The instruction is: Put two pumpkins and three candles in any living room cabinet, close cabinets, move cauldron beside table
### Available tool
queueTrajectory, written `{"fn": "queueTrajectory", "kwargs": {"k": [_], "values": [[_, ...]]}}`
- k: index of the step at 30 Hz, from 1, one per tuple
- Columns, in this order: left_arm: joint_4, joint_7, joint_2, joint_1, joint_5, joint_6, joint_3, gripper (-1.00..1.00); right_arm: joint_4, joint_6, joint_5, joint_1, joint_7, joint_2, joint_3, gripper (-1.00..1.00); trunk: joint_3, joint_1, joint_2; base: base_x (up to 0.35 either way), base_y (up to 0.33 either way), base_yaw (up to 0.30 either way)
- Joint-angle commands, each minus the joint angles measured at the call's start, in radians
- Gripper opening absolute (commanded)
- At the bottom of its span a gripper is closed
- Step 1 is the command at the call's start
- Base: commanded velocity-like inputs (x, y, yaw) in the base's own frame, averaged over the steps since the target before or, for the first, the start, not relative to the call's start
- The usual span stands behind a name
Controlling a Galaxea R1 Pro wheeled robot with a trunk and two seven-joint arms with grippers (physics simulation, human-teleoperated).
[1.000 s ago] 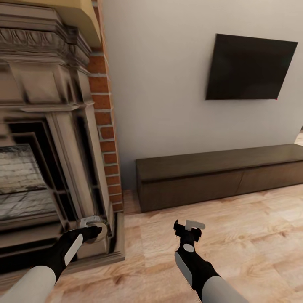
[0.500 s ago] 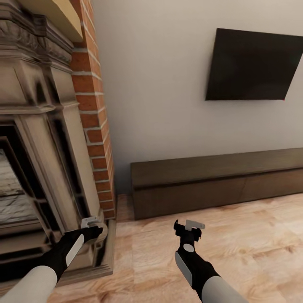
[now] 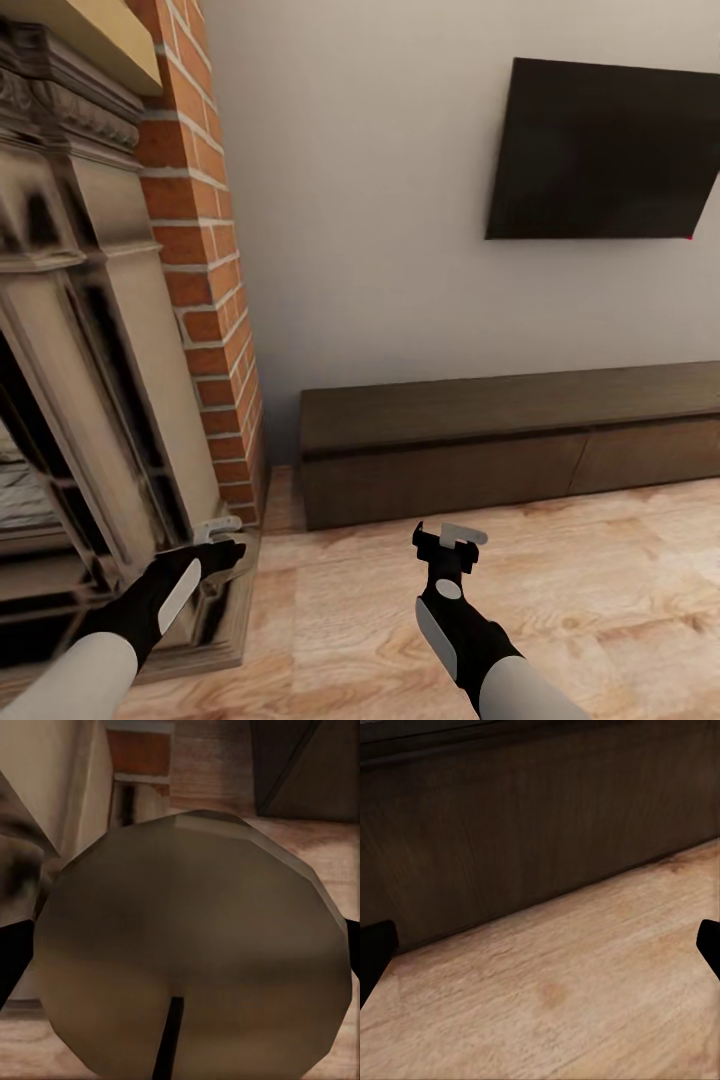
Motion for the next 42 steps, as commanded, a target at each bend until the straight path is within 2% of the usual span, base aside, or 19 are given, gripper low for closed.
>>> {"fn": "queueTrajectory", "kwargs": {"k": [1,15,42], "values": [[-0.002,0.008,0.002,0.000,0.009,0.004,-0.007,-1.00,0.001,-0.007,-0.011,-0.001,-0.004,0.000,0.005,1.00,-0.001,0.000,0.000,0.017,-0.048,0.003],[0.008,0.008,-0.004,0.000,0.009,-0.022,-0.007,-1.00,0.007,-0.008,-0.011,-0.001,-0.004,0.000,0.006,1.00,-0.001,0.000,0.000,0.144,-0.098,0.000],[0.009,0.004,-0.006,0.000,0.009,-0.025,-0.007,-1.00,0.023,-0.010,-0.010,-0.001,-0.004,0.000,0.007,1.00,-0.001,0.000,0.000,0.087,-0.098,0.000]]}}
